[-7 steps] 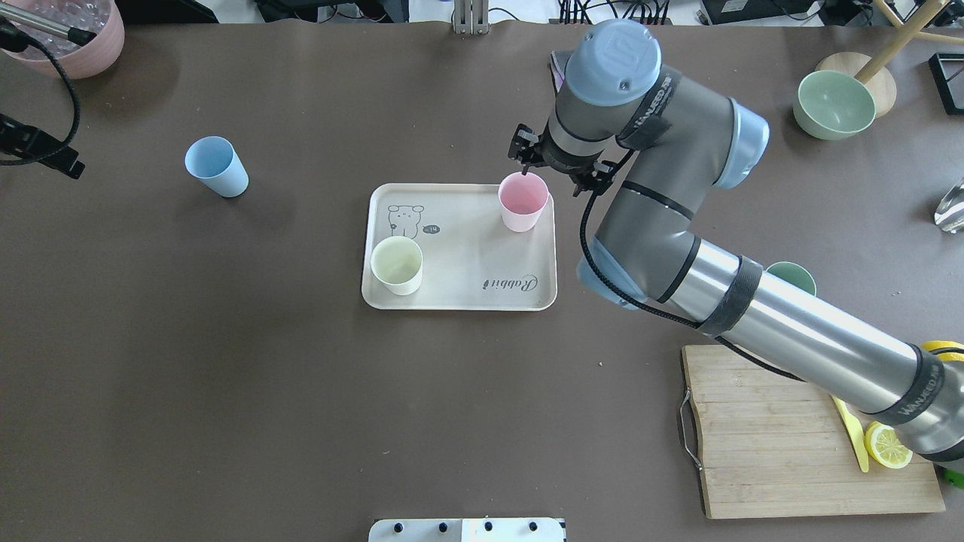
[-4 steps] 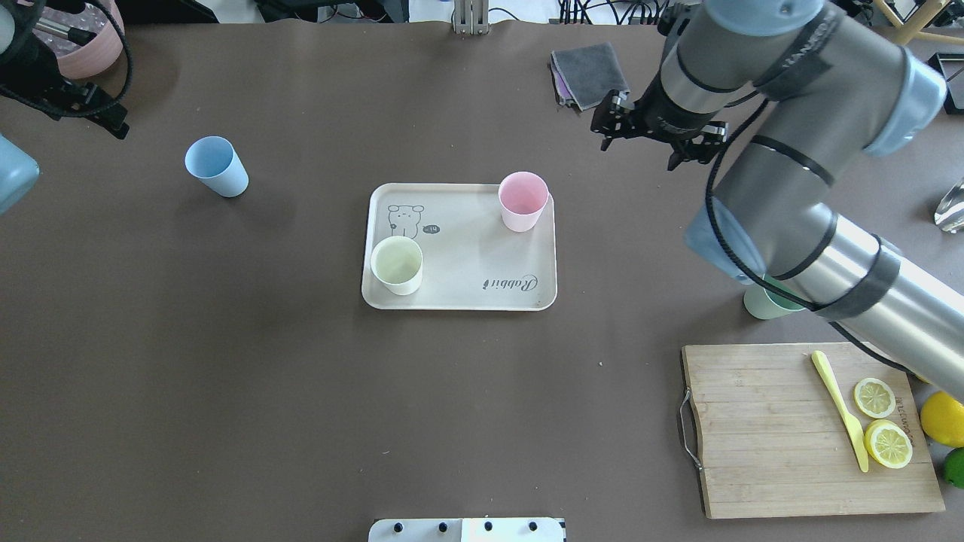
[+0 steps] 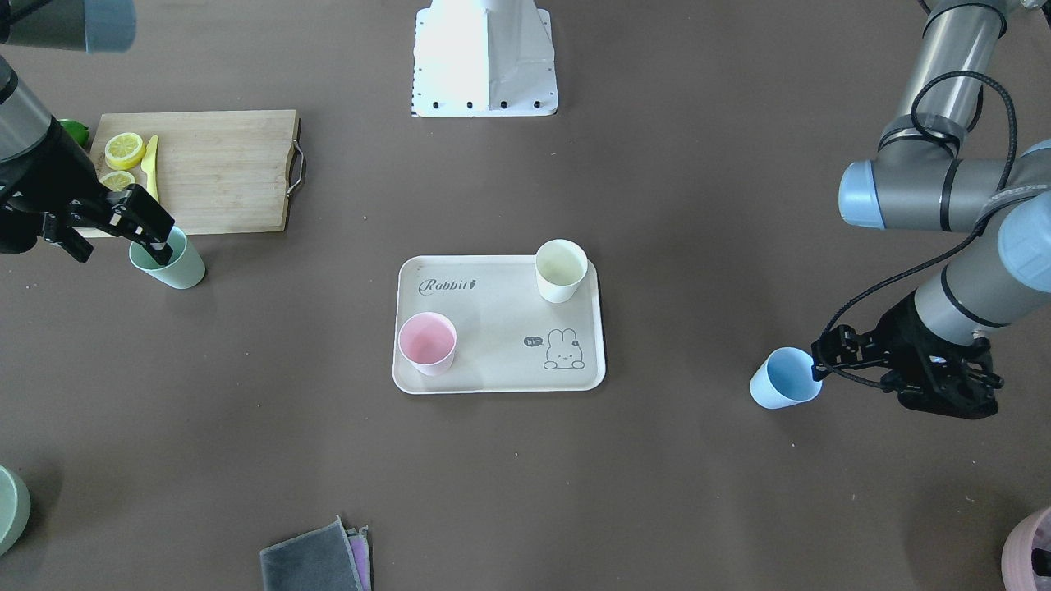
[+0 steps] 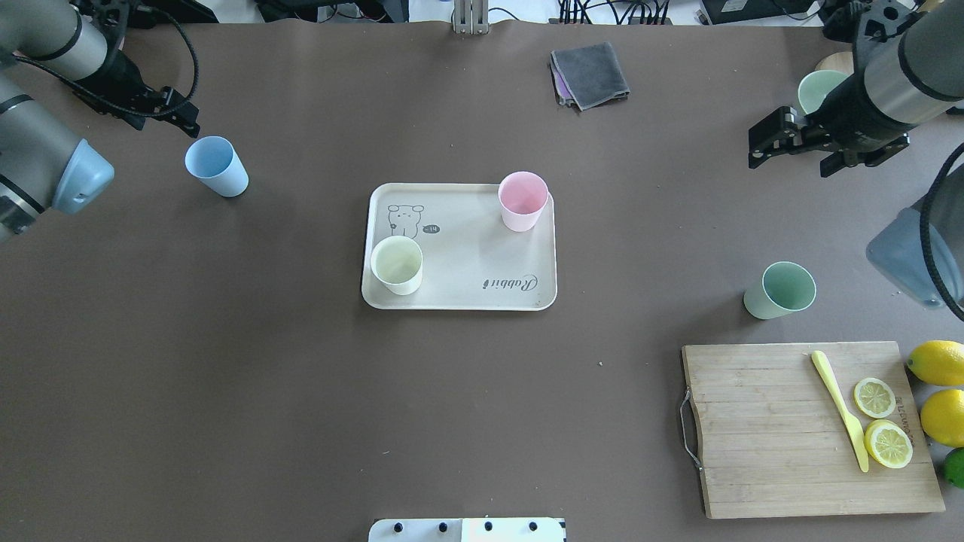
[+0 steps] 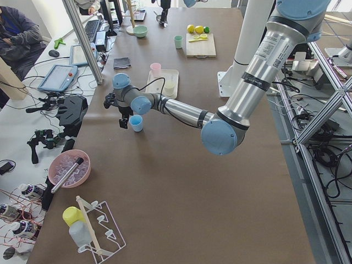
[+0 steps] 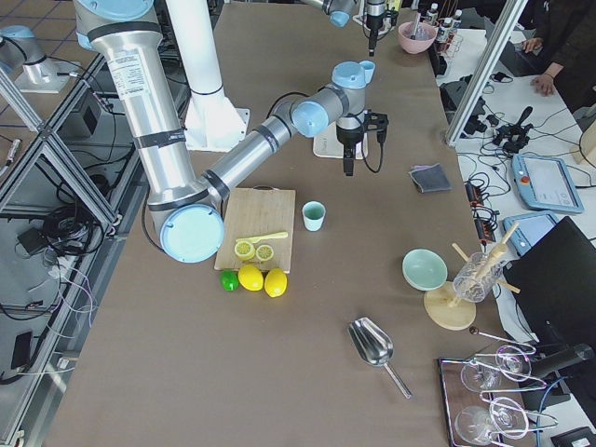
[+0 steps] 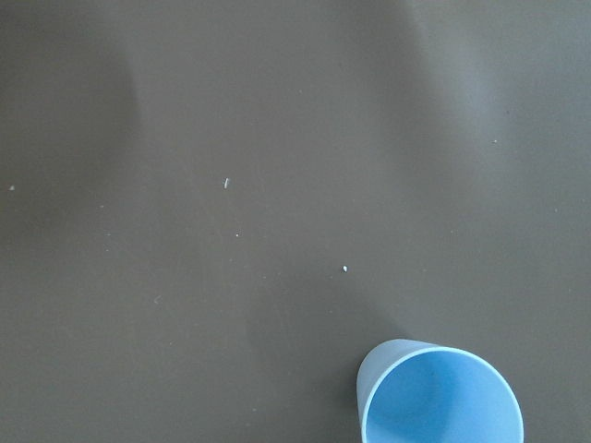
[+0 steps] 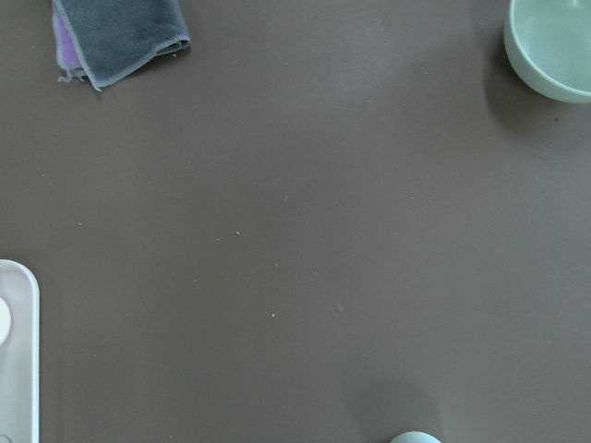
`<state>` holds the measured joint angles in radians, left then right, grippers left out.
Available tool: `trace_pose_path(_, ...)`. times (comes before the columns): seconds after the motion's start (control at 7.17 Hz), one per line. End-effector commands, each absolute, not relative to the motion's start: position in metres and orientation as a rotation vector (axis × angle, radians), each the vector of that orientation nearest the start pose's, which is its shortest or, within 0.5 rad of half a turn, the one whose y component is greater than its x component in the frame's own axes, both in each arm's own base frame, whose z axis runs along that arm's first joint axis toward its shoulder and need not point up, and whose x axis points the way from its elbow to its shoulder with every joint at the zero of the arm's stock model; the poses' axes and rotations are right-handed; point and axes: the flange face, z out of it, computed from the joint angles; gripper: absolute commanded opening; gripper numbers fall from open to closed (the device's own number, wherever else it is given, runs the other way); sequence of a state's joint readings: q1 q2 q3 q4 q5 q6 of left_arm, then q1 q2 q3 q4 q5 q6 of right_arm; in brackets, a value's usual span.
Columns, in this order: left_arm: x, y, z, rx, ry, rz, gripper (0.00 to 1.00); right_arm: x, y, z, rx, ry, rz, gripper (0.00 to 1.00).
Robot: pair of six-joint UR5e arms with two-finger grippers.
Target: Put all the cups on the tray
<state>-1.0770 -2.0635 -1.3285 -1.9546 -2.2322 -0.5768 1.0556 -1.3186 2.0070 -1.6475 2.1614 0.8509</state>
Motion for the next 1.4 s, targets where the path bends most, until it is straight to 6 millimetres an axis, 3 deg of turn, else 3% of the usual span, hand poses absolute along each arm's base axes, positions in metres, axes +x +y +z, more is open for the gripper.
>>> trace_pose_path(0.0,0.307,-0.647,0.455,0.185,0.876,0.142,0.97,-0.174,-0.502,0.360,0.109,-0.799,0.080,1.00)
trace_pose_path(0.14,0.308,-0.650,0.468,0.198,0.865,0.140,0.86,-0.171,-0.502,0.363,0.108,-0.794,0.084,1.00)
trace_pose_path(0.42,0.315,-0.647,0.481,0.217,0.838,0.154,0.18,-0.170,-0.502,0.363,0.110,-0.795,0.085,1.00)
trace_pose_path(0.56,0.316,-0.646,0.476,0.224,0.845,0.159,0.00,-0.169,-0.502,0.363,0.111,-0.795,0.085,1.00)
trace_pose_path(0.98,0.319,-0.644,0.438,0.257,0.880,0.170,0.00,-0.149,-0.503,0.380,0.124,-0.779,0.047,1.00)
trace_pose_path(1.12,0.325,-0.650,0.408,0.272,0.892,0.173,0.00,-0.132,-0.500,0.400,0.115,-0.776,0.012,1.00)
trace_pose_path(1.26,0.344,-0.645,0.376,0.252,0.907,0.161,0.00,-0.111,-0.498,0.427,0.108,-0.764,-0.028,1.00)
